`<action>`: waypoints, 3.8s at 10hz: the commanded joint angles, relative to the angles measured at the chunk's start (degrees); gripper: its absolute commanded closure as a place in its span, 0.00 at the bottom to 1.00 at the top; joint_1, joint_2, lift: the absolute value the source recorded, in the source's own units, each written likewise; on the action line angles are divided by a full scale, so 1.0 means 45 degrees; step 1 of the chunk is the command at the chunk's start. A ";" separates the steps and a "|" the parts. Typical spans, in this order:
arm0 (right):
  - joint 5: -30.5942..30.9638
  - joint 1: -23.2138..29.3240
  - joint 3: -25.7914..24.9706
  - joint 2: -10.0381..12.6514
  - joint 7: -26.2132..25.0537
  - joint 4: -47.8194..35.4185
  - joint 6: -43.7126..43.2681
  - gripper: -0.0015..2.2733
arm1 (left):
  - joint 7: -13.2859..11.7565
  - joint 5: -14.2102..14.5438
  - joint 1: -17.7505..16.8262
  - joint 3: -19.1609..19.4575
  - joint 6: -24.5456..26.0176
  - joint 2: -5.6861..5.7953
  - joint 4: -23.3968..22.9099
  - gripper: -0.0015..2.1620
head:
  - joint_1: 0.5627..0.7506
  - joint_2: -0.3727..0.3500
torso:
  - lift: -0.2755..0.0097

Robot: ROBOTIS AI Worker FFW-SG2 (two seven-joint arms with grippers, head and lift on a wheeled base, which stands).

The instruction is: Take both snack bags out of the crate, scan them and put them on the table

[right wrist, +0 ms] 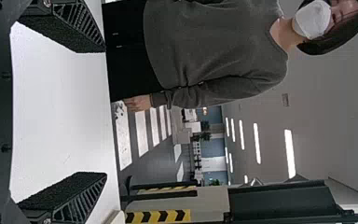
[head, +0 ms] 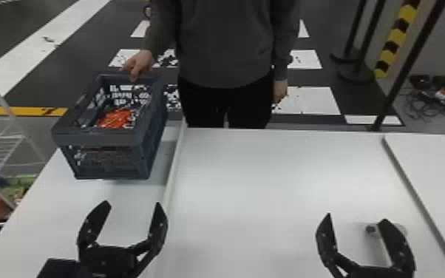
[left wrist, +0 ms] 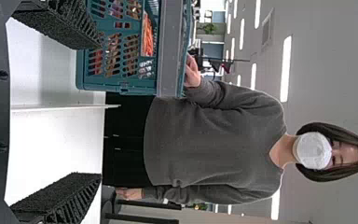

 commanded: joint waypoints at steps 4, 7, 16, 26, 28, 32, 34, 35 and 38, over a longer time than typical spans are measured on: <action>0.0000 -0.0019 0.0000 0.0000 0.0000 0.0045 0.0050 0.02 | -0.0060 0.0000 0.0001 0.0001 0.0000 -0.0019 -0.0017 0.00 | 0.70 0.59 | 0.63; 0.0000 -0.0019 0.0000 0.0000 0.0000 0.0045 0.0050 0.02 | -0.0060 0.0000 -0.0018 -0.0019 0.0000 -0.0019 -0.0056 0.00 | 0.70 0.59 | 0.63; -0.0020 -0.0078 0.0000 0.0000 0.0000 0.0084 0.0167 0.02 | -0.0158 -0.0020 -0.0038 -0.0019 0.0000 -0.0019 -0.0037 0.00 | 0.70 0.59 | 0.63; 0.0000 -0.0058 0.0137 -0.0039 0.0039 0.0221 -0.0341 0.03 | -0.0119 -0.0059 0.0196 -0.0136 0.0586 0.0000 -0.1677 0.00 | 0.70 0.57 | 0.63; 0.0000 -0.0058 0.0137 -0.0059 0.0019 0.0240 -0.0341 0.03 | 0.0018 0.0000 0.0216 0.0079 0.1797 0.0079 -0.2810 0.00 | 0.70 0.57 | 0.63; 0.0781 -0.0058 0.0215 -0.0098 0.0097 0.0338 -0.0380 0.02 | 0.0311 0.0644 -0.0546 0.0938 0.3437 0.0157 -0.3611 0.00 | 0.70 0.62 | 0.63; 0.0742 -0.0078 0.0235 -0.0098 0.0429 0.0494 -0.0888 0.02 | 0.0311 0.0996 -0.1073 0.1661 0.3906 0.0176 -0.3591 0.03 | 0.70 0.68 | 0.63; 0.0762 -0.0078 0.0274 -0.0098 0.0449 0.0592 -0.1122 0.02 | 0.0311 0.1211 -0.1366 0.1973 0.4297 0.0176 -0.3611 0.03 | 0.70 0.71 | 0.63; 0.0625 -0.0058 0.0195 -0.0098 0.1152 0.0748 -0.1474 0.01 | -0.0158 0.1660 -0.2518 0.2696 0.6406 0.0313 -0.3533 0.03 | 0.70 0.79 | 0.63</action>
